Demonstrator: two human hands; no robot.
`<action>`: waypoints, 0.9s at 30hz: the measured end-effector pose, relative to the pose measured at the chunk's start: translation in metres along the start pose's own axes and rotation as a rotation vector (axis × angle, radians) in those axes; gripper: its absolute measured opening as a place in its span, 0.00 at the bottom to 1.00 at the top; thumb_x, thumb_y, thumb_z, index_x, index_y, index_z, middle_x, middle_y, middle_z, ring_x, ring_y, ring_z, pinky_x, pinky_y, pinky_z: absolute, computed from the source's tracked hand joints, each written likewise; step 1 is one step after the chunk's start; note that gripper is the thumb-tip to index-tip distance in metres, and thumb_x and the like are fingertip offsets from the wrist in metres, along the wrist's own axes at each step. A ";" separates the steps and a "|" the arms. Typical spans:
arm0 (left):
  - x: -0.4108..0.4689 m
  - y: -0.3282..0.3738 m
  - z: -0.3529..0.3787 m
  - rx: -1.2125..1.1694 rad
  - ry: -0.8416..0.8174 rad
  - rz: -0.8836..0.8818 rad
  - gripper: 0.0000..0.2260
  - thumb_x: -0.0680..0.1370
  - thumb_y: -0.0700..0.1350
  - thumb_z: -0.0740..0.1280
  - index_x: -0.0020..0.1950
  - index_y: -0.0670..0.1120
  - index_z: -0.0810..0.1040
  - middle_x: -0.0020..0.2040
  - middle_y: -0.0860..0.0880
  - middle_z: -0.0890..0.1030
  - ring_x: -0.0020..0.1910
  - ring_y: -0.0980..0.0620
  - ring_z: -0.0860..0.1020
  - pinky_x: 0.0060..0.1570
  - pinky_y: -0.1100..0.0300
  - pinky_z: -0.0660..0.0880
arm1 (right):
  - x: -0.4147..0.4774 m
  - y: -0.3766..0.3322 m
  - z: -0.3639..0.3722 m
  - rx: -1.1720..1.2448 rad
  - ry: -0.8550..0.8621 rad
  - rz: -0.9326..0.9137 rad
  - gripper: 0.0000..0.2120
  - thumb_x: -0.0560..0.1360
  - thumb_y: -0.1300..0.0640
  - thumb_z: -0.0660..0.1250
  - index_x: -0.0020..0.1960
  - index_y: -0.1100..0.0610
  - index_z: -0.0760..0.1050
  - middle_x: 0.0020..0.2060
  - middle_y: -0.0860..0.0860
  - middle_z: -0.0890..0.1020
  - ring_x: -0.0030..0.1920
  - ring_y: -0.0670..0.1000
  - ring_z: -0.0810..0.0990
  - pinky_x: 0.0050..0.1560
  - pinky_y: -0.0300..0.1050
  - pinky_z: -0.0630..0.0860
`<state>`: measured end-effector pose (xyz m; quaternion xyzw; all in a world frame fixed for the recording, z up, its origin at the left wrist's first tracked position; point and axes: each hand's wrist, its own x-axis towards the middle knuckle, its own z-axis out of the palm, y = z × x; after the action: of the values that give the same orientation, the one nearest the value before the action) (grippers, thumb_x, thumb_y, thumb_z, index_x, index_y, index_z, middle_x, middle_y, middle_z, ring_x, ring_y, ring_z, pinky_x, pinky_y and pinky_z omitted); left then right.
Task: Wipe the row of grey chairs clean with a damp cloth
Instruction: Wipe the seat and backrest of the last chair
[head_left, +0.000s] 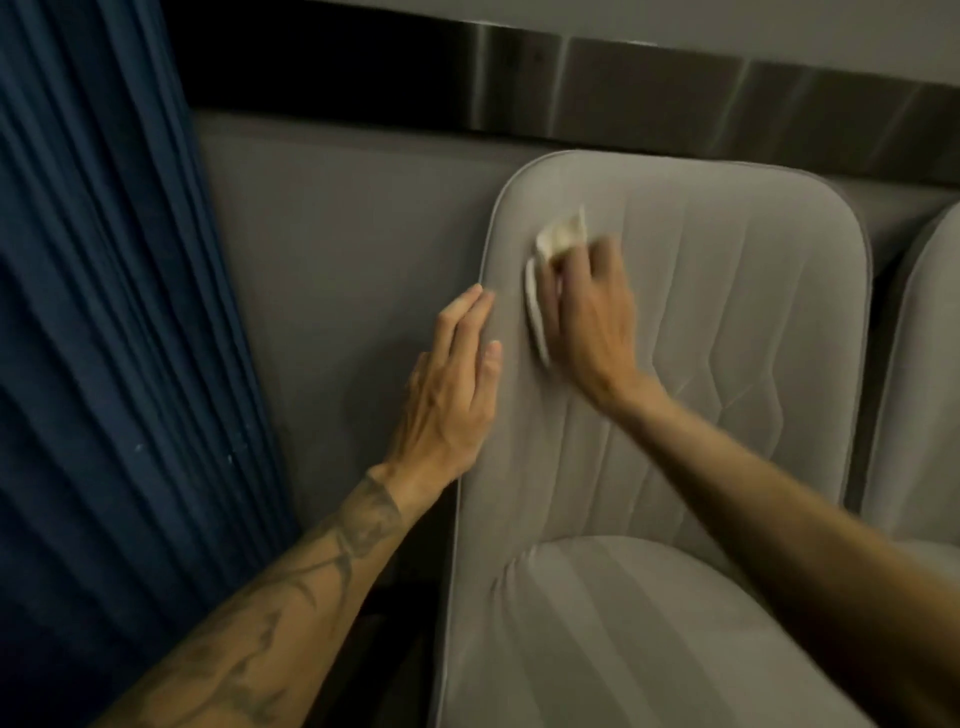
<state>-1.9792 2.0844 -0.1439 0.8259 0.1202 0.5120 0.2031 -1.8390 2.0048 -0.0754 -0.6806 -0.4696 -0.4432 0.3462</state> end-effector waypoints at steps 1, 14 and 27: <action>-0.004 -0.001 -0.005 -0.040 -0.029 -0.020 0.24 0.86 0.52 0.53 0.80 0.45 0.66 0.79 0.49 0.65 0.73 0.62 0.67 0.68 0.65 0.70 | 0.030 -0.002 0.000 -0.023 0.028 -0.008 0.15 0.84 0.51 0.60 0.51 0.63 0.74 0.48 0.61 0.74 0.42 0.60 0.75 0.39 0.53 0.72; -0.143 -0.026 -0.031 -0.152 -0.508 -0.295 0.30 0.83 0.64 0.57 0.83 0.61 0.51 0.77 0.61 0.61 0.71 0.68 0.67 0.71 0.67 0.66 | -0.018 -0.030 -0.003 -0.079 -0.227 -0.585 0.13 0.83 0.52 0.64 0.50 0.62 0.76 0.45 0.61 0.76 0.40 0.60 0.74 0.40 0.52 0.66; -0.186 -0.010 -0.045 -0.098 -0.665 -0.484 0.24 0.88 0.50 0.54 0.84 0.58 0.54 0.80 0.61 0.58 0.75 0.66 0.62 0.74 0.68 0.58 | -0.156 -0.043 -0.002 0.039 -0.445 -0.727 0.11 0.80 0.53 0.68 0.57 0.58 0.71 0.51 0.57 0.73 0.47 0.57 0.73 0.46 0.50 0.71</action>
<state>-2.1030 2.0268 -0.2789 0.8837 0.2143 0.1597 0.3843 -1.9067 1.9645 -0.2174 -0.5431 -0.7506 -0.3698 0.0702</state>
